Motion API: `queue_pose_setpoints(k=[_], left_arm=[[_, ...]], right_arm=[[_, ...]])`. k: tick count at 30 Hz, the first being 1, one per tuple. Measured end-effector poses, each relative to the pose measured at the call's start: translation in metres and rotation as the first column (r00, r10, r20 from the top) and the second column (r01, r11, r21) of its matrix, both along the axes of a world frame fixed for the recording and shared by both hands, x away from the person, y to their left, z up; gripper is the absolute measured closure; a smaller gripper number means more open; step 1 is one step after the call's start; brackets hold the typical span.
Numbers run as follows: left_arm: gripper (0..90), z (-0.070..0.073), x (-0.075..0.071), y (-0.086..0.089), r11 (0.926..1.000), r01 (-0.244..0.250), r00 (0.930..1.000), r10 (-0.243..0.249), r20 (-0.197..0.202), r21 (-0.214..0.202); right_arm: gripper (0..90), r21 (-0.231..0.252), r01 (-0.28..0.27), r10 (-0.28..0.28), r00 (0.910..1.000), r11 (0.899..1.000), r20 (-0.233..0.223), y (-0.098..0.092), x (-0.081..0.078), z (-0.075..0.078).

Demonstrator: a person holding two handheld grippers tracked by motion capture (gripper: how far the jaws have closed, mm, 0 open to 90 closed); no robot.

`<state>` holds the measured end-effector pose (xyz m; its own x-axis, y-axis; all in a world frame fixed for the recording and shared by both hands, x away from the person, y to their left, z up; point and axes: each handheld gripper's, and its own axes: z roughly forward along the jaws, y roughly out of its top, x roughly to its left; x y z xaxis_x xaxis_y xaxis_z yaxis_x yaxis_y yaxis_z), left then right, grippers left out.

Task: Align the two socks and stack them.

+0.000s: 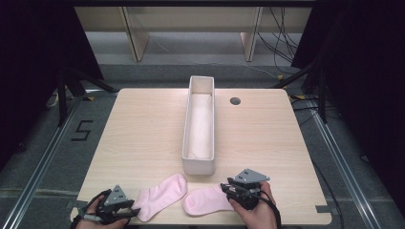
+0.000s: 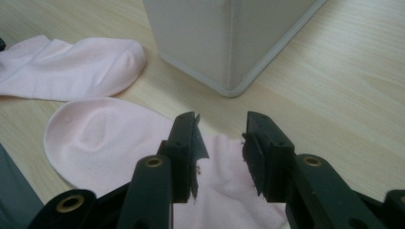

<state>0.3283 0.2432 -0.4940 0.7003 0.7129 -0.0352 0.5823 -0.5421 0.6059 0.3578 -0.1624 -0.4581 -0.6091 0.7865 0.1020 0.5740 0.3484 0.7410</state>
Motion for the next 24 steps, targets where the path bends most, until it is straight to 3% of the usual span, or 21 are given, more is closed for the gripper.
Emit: queue_pose_setpoints(k=[5,9,10,11,12,13,15,16,17,20,21,22,24], left_arm=[[73.0,0.001,-0.002,-0.004,1.0,0.006,1.0,-0.006,-0.004,0.001],[82.7,0.003,-0.002,-0.005,0.9998,0.021,0.9988,-0.022,-0.043,-0.005],[83.3,0.004,-0.001,-0.005,0.9999,0.016,0.9988,-0.016,-0.045,0.002],[83.6,0.004,-0.002,-0.006,0.9998,0.016,0.999,-0.017,-0.042,-0.011],[83.8,0.009,-0.003,-0.007,0.9977,0.0,0.9992,-0.003,-0.04,-0.069],[83.9,0.009,-0.003,-0.007,0.9977,0.0,0.9992,-0.003,-0.04,-0.069],[83.9,0.019,-0.003,-0.008,0.9931,0.005,0.9997,-0.008,-0.025,-0.117],[83.9,0.033,-0.003,-0.011,0.9902,0.016,0.9999,-0.016,0.004,-0.138],[83.9,0.033,-0.003,-0.011,0.9902,0.016,0.9999,-0.016,0.004,-0.138],[84.0,0.057,-0.002,-0.018,0.9741,0.031,0.9991,-0.024,0.036,-0.224],[84.0,0.07,0.001,-0.021,0.9714,0.058,0.9973,-0.046,0.057,-0.23],[84.0,0.07,0.001,-0.021,0.9714,0.058,0.9973,-0.046,0.057,-0.23],[84.0,0.087,0.006,-0.031,0.9585,0.074,0.9953,-0.053,0.081,-0.275]], right_arm=[[64.4,-0.028,-0.028,0.029,0.9991,0.999,0.032,0.001,0.001,0.0],[64.4,-0.009,-0.014,0.014,0.9999,1.0,0.009,0.003,0.0,0.001],[64.4,-0.021,-0.034,0.035,0.999,0.999,0.029,0.003,0.002,0.002],[64.5,-0.022,-0.033,0.034,0.9988,0.999,0.037,0.003,0.001,0.003],[64.5,-0.017,-0.037,0.038,0.9985,0.999,0.039,0.005,0.0,0.005],[64.5,-0.017,-0.037,0.038,0.9985,0.999,0.039,0.005,0.0,0.005],[64.6,-0.011,-0.035,0.035,0.9989,0.999,0.032,0.007,-0.001,0.008],[64.6,-0.018,-0.064,0.065,0.9961,0.998,0.059,0.01,-0.001,0.012],[64.6,-0.018,-0.064,0.065,0.9961,0.998,0.059,0.01,-0.001,0.012],[64.6,0.002,-0.077,0.077,0.9956,0.997,0.055,0.019,-0.003,0.018],[64.5,-0.004,-0.114,0.114,0.9899,0.993,0.084,0.024,-0.002,0.021],[64.5,-0.004,-0.114,0.114,0.9899,0.993,0.084,0.024,-0.002,0.021],[64.4,0.017,-0.149,0.147,0.9848,0.989,0.092,0.035,-0.005,0.027]])
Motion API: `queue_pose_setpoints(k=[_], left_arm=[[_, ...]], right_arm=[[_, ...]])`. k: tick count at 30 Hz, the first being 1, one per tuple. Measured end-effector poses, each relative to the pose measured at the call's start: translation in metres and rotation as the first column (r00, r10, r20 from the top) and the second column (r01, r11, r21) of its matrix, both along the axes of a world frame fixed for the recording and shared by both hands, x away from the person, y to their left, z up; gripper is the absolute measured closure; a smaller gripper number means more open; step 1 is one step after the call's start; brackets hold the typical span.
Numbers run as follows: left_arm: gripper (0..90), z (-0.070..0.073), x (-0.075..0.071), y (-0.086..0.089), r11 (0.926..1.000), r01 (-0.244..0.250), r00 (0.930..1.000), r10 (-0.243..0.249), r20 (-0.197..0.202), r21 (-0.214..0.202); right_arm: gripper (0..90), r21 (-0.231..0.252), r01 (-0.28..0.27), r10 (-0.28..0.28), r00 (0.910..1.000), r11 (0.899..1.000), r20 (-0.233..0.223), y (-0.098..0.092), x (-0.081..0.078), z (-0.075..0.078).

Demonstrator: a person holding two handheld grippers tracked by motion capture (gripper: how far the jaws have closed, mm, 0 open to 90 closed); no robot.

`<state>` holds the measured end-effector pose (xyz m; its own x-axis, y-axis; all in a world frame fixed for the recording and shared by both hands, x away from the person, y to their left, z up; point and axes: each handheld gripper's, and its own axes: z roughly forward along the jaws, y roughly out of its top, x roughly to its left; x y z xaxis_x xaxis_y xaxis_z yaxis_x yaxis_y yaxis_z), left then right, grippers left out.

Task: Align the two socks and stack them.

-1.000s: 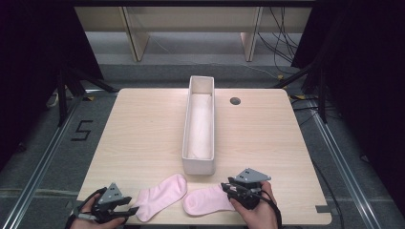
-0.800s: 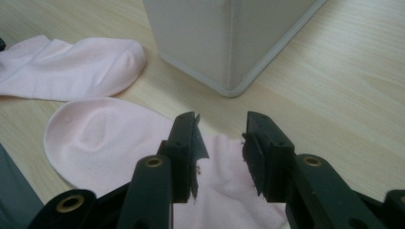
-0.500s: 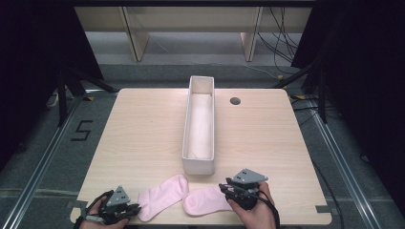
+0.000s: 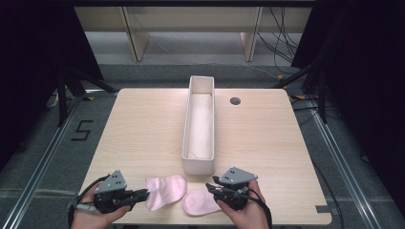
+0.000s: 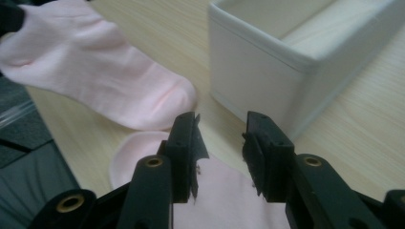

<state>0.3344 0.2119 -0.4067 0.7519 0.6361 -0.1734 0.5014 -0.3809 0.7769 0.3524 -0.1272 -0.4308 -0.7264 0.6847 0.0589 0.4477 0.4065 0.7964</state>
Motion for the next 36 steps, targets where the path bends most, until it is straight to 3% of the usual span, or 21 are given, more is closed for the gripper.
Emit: queue_pose_setpoints(k=[3,7,8,10,12,14,15,18,22,25,26,29,31,32,33,34,35,36], left_arm=[[84.0,0.008,0.003,-0.008,1.0,0.004,0.9999,-0.004,0.011,-0.008],[84.0,0.016,0.01,-0.022,0.9996,0.011,0.9999,-0.011,0.008,-0.024],[84.0,0.017,0.011,-0.026,0.9996,0.011,0.9999,-0.011,0.008,-0.026],[84.0,0.019,0.013,-0.031,0.999,0.011,0.9999,-0.011,0.0,-0.043],[84.0,0.019,0.015,-0.034,0.9992,-0.001,1.0,0.002,0.003,-0.041],[84.0,0.019,0.017,-0.037,0.999,-0.013,0.9999,0.013,0.0,-0.043],[84.0,0.019,0.018,-0.038,0.9987,-0.016,0.9999,0.016,-0.004,-0.047],[84.0,0.019,0.02,-0.043,0.9965,-0.026,0.9996,0.025,-0.01,-0.079],[84.0,0.02,0.021,-0.048,0.994,-0.019,0.9996,0.017,-0.022,-0.108],[84.0,0.02,0.021,-0.052,0.9916,-0.027,0.9992,0.024,-0.031,-0.127],[84.0,0.02,0.022,-0.054,0.9904,-0.028,0.9991,0.024,-0.034,-0.135],[84.0,0.021,0.022,-0.058,0.9881,-0.031,0.9989,0.026,-0.038,-0.151],[83.9,0.022,0.022,-0.06,0.988,-0.033,0.9988,0.027,-0.041,-0.151],[83.9,0.022,0.022,-0.062,0.9875,-0.044,0.9986,0.039,-0.034,-0.151],[83.9,0.022,0.022,-0.062,0.9876,-0.042,0.9987,0.038,-0.033,-0.151],[83.9,0.022,0.022,-0.062,0.9876,-0.042,0.9987,0.038,-0.033,-0.151],[83.9,0.022,0.022,-0.062,0.987,-0.049,0.9985,0.044,-0.031,-0.153],[83.9,0.022,0.023,-0.062,0.9863,-0.052,0.9984,0.048,-0.029,-0.156]], right_arm=[[64.1,0.02,-0.056,0.056,0.9984,0.998,0.012,0.011,-0.002,0.007],[63.1,0.032,-0.094,0.093,0.9949,0.995,0.04,0.022,-0.006,0.014],[62.5,0.042,-0.101,0.1,0.9946,0.994,0.028,0.026,-0.008,0.017],[61.2,0.052,-0.138,0.135,0.9896,0.989,0.049,0.033,-0.012,0.021],[58.1,0.052,-0.197,0.191,0.9767,0.979,0.097,0.045,-0.017,0.026],[57.1,0.053,-0.204,0.198,0.9758,0.978,0.092,0.048,-0.02,0.027],[55.4,0.047,-0.229,0.223,0.9692,0.972,0.105,0.052,-0.021,0.027],[52.0,0.045,-0.237,0.232,0.9676,0.97,0.101,0.061,-0.024,0.025],[46.7,-0.016,-0.255,0.255,0.9538,0.967,0.16,0.069,-0.023,0.021],[44.8,-0.029,-0.248,0.25,0.9539,0.968,0.166,0.072,-0.025,0.019],[43.7,-0.064,-0.251,0.259,0.9436,0.966,0.206,0.073,-0.026,0.018],[44.1,-0.073,-0.234,0.244,0.9491,0.97,0.2,0.075,-0.028,0.016],[47.3,-0.102,-0.225,0.244,0.9403,0.969,0.237,0.075,-0.028,0.015],[58.0,-0.109,-0.192,0.214,0.9471,0.975,0.239,0.074,-0.03,0.015],[62.6,-0.118,-0.197,0.221,0.941,0.973,0.256,0.073,-0.029,0.015],[62.6,-0.118,-0.197,0.221,0.941,0.973,0.256,0.073,-0.029,0.015],[68.5,-0.123,-0.197,0.223,0.9394,0.973,0.26,0.071,-0.029,0.016],[74.0,-0.111,-0.187,0.209,0.9476,0.976,0.242,0.07,-0.031,0.016]])
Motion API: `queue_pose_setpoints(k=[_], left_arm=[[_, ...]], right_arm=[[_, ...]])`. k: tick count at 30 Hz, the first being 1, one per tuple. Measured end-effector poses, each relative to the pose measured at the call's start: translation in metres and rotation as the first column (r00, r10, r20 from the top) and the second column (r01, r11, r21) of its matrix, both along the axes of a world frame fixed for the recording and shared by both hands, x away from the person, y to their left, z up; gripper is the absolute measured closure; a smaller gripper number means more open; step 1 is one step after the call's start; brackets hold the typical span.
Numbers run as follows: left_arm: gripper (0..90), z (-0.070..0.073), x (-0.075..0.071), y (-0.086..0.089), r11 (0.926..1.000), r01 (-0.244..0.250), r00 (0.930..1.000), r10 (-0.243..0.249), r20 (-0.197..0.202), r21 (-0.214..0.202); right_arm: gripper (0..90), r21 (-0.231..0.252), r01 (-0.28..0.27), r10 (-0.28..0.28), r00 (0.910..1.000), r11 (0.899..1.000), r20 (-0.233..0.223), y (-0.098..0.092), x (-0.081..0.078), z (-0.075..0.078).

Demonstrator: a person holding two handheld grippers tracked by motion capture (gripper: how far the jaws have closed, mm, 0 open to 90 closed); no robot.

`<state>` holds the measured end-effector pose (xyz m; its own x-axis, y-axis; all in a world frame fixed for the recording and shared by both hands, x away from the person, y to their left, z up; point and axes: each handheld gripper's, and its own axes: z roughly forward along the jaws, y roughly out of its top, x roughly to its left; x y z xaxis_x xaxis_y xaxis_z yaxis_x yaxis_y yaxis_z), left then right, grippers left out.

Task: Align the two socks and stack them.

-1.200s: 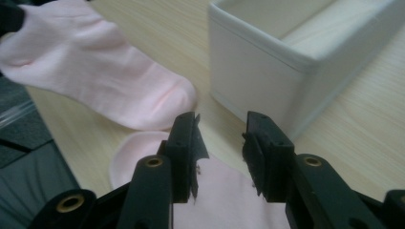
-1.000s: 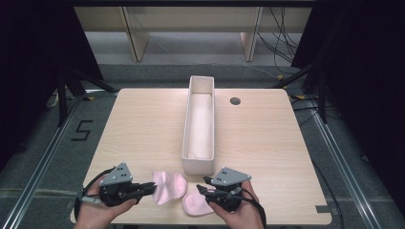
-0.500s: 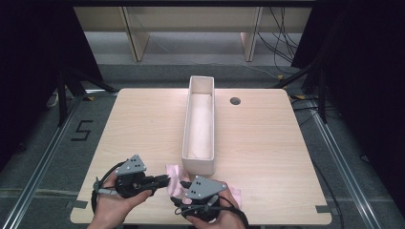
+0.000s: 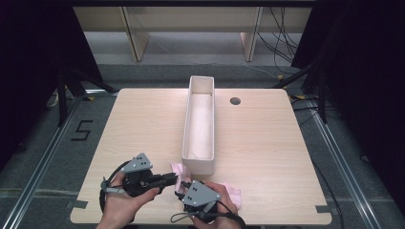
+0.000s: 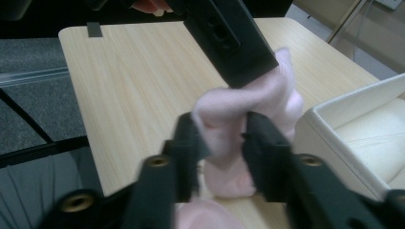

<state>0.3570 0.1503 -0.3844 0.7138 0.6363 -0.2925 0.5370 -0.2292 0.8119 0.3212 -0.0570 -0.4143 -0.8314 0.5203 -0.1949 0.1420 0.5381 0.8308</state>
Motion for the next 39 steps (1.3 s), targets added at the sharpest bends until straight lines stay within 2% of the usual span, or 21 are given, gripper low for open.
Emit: queue_pose_setpoints(k=[1,2,6,8,9,10,11,12,14,15,19,20,21,24,29,32,33,35,36,37,39], left_arm=[[83.9,-0.001,0.003,0.0,0.9998,0.019,0.9994,-0.019,0.03,-0.002],[83.8,-0.001,0.003,0.0,0.9996,0.023,0.9995,-0.022,0.022,-0.014],[83.5,-0.001,0.002,0.001,0.9998,0.021,0.9993,-0.021,0.03,0.002],[81.5,-0.001,0.002,0.001,0.9993,0.036,0.9971,-0.035,0.068,-0.014],[72.2,0.001,-0.001,0.002,0.9996,0.015,0.9929,-0.012,0.118,-0.022],[65.2,0.001,-0.001,0.002,0.9996,0.015,0.9929,-0.012,0.118,-0.022],[65.2,0.002,-0.002,0.003,0.9997,0.001,0.9901,0.003,0.141,-0.024],[59.3,0.001,-0.003,0.005,0.9997,-0.012,0.9867,0.016,0.162,-0.022],[47.0,-0.003,-0.006,0.008,0.9998,-0.018,0.9806,0.016,0.195,0.009],[45.7,-0.011,-0.009,0.009,0.9991,-0.018,0.9817,0.01,0.19,0.039],[42.1,-0.031,-0.011,0.009,0.9975,-0.011,0.988,0.0,0.155,0.07],[40.9,-0.038,-0.012,0.007,0.9968,-0.01,0.9891,-0.002,0.147,0.079],[39.6,-0.043,-0.012,0.004,0.9962,-0.004,0.99,-0.008,0.141,0.087],[37.6,-0.061,-0.012,-0.011,0.9935,0.023,0.9905,-0.038,0.132,0.111],[37.4,-0.071,-0.009,-0.026,0.9908,0.025,0.9888,-0.044,0.143,0.133],[39.9,-0.077,-0.006,-0.034,0.9886,0.008,0.9839,-0.035,0.176,0.15],[41.6,-0.079,-0.005,-0.034,0.983,-0.004,0.9821,-0.031,0.186,0.184],[47.1,-0.082,-0.004,-0.035,0.9829,-0.023,0.9807,-0.014,0.195,0.183],[50.8,-0.082,-0.003,-0.034,0.9755,-0.018,0.978,-0.029,0.207,0.219],[58.8,-0.083,-0.004,-0.035,0.9736,-0.018,0.9708,-0.038,0.237,0.227],[61.8,-0.083,-0.004,-0.036,0.9721,-0.015,0.9684,-0.044,0.245,0.234]], right_arm=[[78.7,0.003,-0.002,0.002,1.0,1.0,0.003,-0.001,0.0,0.001],[85.7,0.0,-0.014,0.014,0.9999,1.0,0.008,-0.004,0.001,0.002],[88.0,0.007,-0.01,0.01,0.9999,1.0,-0.007,-0.006,0.001,0.003],[88.5,0.025,-0.007,0.008,0.9998,1.0,-0.021,-0.008,0.002,0.004],[88.6,0.043,0.008,-0.006,0.9993,0.999,-0.037,-0.012,0.003,0.005],[88.6,0.058,0.008,-0.005,0.999,0.998,-0.045,-0.015,0.005,0.007],[88.6,0.058,0.008,-0.005,0.999,0.998,-0.045,-0.015,0.005,0.007],[88.6,0.065,0.011,-0.009,0.9993,0.998,-0.036,-0.019,0.007,0.01],[88.5,0.124,0.055,-0.048,0.9971,0.991,-0.059,-0.03,0.013,0.018],[88.5,0.126,0.057,-0.051,0.9975,0.99,-0.049,-0.032,0.015,0.019],[88.5,0.157,0.082,-0.074,0.9956,0.984,-0.057,-0.037,0.02,0.025],[88.5,0.16,0.084,-0.079,0.9962,0.984,-0.037,-0.039,0.022,0.027],[88.5,0.176,0.107,-0.097,0.9933,0.978,-0.062,-0.04,0.024,0.028],[88.5,0.185,0.11,-0.103,0.9934,0.977,-0.051,-0.039,0.026,0.029],[88.4,0.199,0.111,-0.102,0.9932,0.974,-0.057,-0.036,0.025,0.029],[88.4,0.206,0.112,-0.101,0.9929,0.972,-0.062,-0.035,0.024,0.03],[88.3,0.216,0.125,-0.107,0.9902,0.968,-0.09,-0.034,0.022,0.03],[88.2,0.221,0.114,-0.101,0.9923,0.969,-0.071,-0.036,0.022,0.031],[88.1,0.228,0.118,-0.105,0.992,0.966,-0.07,-0.036,0.021,0.031],[88.0,0.24,0.125,-0.106,0.9904,0.963,-0.088,-0.038,0.02,0.031],[88.0,0.241,0.126,-0.108,0.9902,0.962,-0.089,-0.039,0.019,0.031]])
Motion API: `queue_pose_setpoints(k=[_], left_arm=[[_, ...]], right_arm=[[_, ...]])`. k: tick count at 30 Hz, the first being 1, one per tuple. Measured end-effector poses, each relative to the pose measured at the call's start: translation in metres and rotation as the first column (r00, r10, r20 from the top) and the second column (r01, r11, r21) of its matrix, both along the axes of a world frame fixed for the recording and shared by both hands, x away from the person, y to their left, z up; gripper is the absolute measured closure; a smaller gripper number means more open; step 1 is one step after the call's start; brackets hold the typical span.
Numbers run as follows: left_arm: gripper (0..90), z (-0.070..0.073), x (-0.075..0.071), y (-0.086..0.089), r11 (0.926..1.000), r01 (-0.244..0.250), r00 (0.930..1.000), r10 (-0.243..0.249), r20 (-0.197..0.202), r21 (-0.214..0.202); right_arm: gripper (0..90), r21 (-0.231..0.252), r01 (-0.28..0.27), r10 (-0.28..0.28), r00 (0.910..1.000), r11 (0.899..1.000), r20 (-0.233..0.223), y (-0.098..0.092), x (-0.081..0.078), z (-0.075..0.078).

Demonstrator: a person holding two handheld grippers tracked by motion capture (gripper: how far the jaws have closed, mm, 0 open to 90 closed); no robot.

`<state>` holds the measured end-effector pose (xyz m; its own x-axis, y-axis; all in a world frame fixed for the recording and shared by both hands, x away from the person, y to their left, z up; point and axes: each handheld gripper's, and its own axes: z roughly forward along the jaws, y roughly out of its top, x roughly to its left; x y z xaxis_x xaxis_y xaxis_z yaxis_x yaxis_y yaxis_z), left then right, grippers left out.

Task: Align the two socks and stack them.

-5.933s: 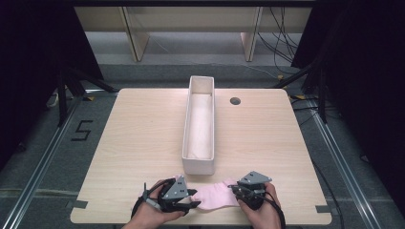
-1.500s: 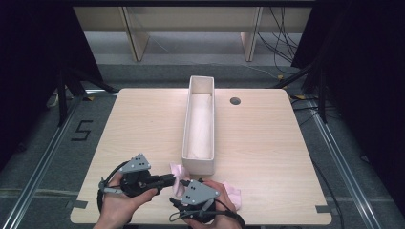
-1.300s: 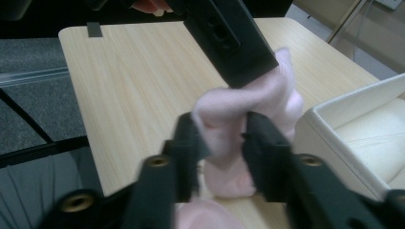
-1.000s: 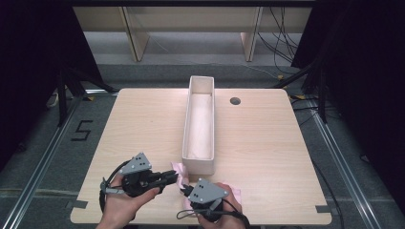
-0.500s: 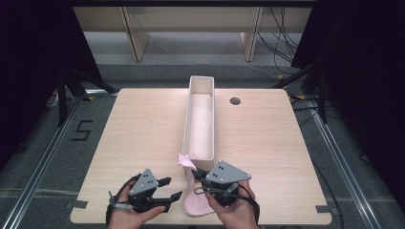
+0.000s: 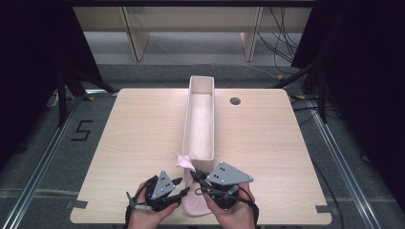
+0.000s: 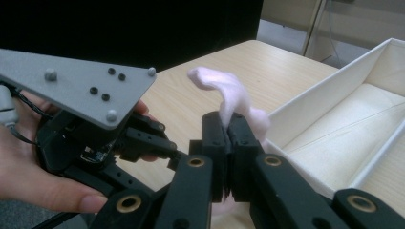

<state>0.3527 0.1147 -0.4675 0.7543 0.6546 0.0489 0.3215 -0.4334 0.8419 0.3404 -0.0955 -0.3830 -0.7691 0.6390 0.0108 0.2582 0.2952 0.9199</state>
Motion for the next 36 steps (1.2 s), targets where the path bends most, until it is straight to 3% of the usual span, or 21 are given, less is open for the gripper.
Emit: queue_pose_setpoints(k=[1,5,8,9,10,13,17,18,19,21,22,23,26,27,28,29,30,31,34,35,36], left_arm=[[70.0,0.0,0.0,0.0,0.9995,0.029,0.9994,-0.029,0.018,0.011],[80.1,0.001,0.001,0.004,0.9973,0.054,0.9983,-0.055,0.019,0.051],[86.2,0.001,0.001,0.003,0.9979,0.055,0.9983,-0.055,0.018,0.034],[86.2,0.001,0.0,0.002,0.9987,0.049,0.9987,-0.049,0.016,0.012],[88.1,0.003,0.0,0.003,0.9976,0.06,0.998,-0.06,0.017,0.034],[88.6,0.004,-0.002,0.003,0.9981,0.06,0.9981,-0.06,0.015,0.018],[88.6,0.009,-0.005,0.004,0.9958,0.07,0.9972,-0.071,0.025,0.059],[88.6,0.009,-0.006,0.003,0.9967,0.065,0.9974,-0.067,0.026,0.048],[88.5,0.011,-0.007,0.003,0.994,0.066,0.9965,-0.07,0.045,0.087],[88.5,0.013,-0.01,0.002,0.9918,0.068,0.9959,-0.074,0.051,0.108],[88.5,0.013,-0.011,0.0,0.9875,0.078,0.9942,-0.087,0.063,0.137],[88.5,0.013,-0.011,0.0,0.9875,0.078,0.9942,-0.087,0.063,0.137],[88.4,0.011,-0.015,-0.006,0.9796,0.116,0.9907,-0.126,0.052,0.164],[88.5,0.011,-0.016,-0.008,0.9718,0.13,0.9885,-0.142,0.051,0.197],[88.5,0.01,-0.017,-0.01,0.969,0.141,0.9873,-0.152,0.044,0.203],[88.5,0.01,-0.018,-0.011,0.9609,0.151,0.9854,-0.165,0.042,0.232],[88.5,0.008,-0.019,-0.014,0.964,0.153,0.9854,-0.166,0.04,0.217],[88.5,0.007,-0.02,-0.016,0.957,0.17,0.9827,-0.182,0.032,0.235],[88.4,0.004,-0.023,-0.021,0.9531,0.187,0.9793,-0.2,0.03,0.238],[88.4,0.004,-0.024,-0.022,0.9464,0.194,0.9781,-0.207,0.023,0.258],[88.1,0.002,-0.024,-0.024,0.9429,0.205,0.9759,-0.217,0.019,0.262]], right_arm=[[87.9,0.008,0.003,-0.003,1.0,1.0,-0.007,-0.002,0.0,-0.001],[87.8,0.023,0.012,-0.011,0.9996,1.0,-0.026,-0.005,-0.001,-0.002],[87.8,0.028,0.014,-0.014,0.9996,1.0,-0.025,-0.007,0.0,-0.003],[87.8,0.017,0.02,-0.019,0.9996,1.0,-0.02,-0.008,0.0,-0.003],[87.7,0.04,0.025,-0.023,0.999,0.999,-0.037,-0.01,-0.001,-0.004],[87.7,0.032,0.041,-0.04,0.9982,0.999,-0.045,-0.017,-0.001,-0.004],[87.6,0.035,0.065,-0.062,0.9957,0.997,-0.068,-0.024,-0.001,-0.007],[87.6,0.042,0.065,-0.061,0.9943,0.997,-0.087,-0.026,-0.002,-0.009],[87.7,0.045,0.086,-0.081,0.9904,0.995,-0.112,-0.032,-0.004,-0.011],[87.7,0.028,0.097,-0.094,0.9908,0.995,-0.097,-0.036,-0.004,-0.012],[87.7,0.038,0.11,-0.105,0.9876,0.993,-0.117,-0.043,-0.005,-0.017],[87.7,0.059,0.113,-0.103,0.9828,0.992,-0.153,-0.045,-0.006,-0.02],[87.7,0.045,0.127,-0.118,0.9795,0.991,-0.163,-0.053,-0.008,-0.025],[87.7,0.031,0.148,-0.141,0.9747,0.988,-0.174,-0.056,-0.009,-0.027],[87.7,0.039,0.147,-0.138,0.9742,0.988,-0.179,-0.06,-0.009,-0.033],[87.7,0.048,0.161,-0.147,0.9638,0.986,-0.223,-0.062,-0.011,-0.035],[87.7,0.031,0.162,-0.152,0.9644,0.986,-0.216,-0.065,-0.012,-0.039],[87.8,0.022,0.164,-0.155,0.9652,0.986,-0.21,-0.067,-0.012,-0.042],[87.8,0.005,0.168,-0.162,0.9574,0.986,-0.239,-0.074,-0.015,-0.052],[87.8,0.018,0.18,-0.168,0.9452,0.984,-0.28,-0.075,-0.017,-0.054],[87.8,0.003,0.189,-0.18,0.9392,0.982,-0.292,-0.079,-0.019,-0.059]])
